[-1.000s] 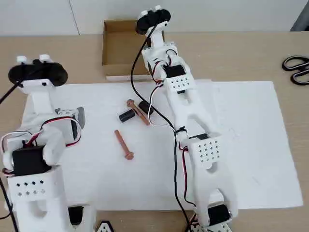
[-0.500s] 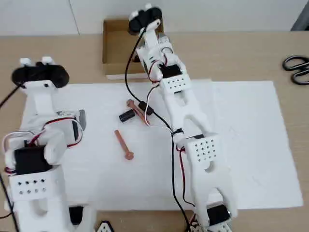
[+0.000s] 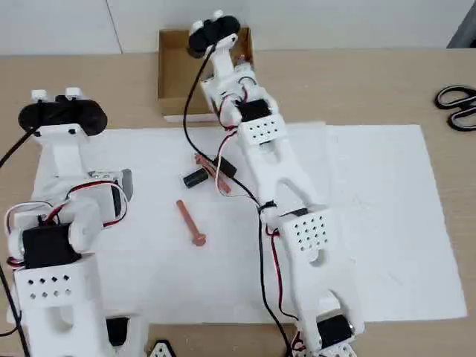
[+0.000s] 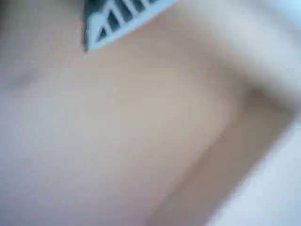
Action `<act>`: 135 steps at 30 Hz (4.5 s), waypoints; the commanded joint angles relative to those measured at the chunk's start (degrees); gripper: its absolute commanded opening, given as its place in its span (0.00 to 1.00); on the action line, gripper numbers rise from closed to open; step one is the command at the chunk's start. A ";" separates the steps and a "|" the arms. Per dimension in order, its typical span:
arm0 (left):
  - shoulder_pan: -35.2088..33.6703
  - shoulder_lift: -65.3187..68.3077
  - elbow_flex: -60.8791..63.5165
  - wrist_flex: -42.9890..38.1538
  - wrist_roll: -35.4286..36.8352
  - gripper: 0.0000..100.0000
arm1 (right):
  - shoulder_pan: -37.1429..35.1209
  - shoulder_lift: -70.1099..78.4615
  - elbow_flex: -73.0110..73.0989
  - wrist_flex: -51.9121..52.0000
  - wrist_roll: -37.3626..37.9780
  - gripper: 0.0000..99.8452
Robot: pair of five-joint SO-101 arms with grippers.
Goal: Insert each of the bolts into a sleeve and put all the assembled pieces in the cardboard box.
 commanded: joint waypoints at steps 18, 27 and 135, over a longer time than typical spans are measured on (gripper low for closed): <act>0.09 -0.35 -0.22 -0.09 0.44 0.17 | -3.91 -8.31 -5.45 46.29 -9.85 0.23; 0.09 -0.35 -0.22 -0.09 0.44 0.17 | -6.81 -3.12 -5.45 52.09 -4.22 0.23; 26.55 69.45 -34.33 -16.79 51.78 0.10 | 12.18 -34.42 20.48 54.29 -1.67 0.00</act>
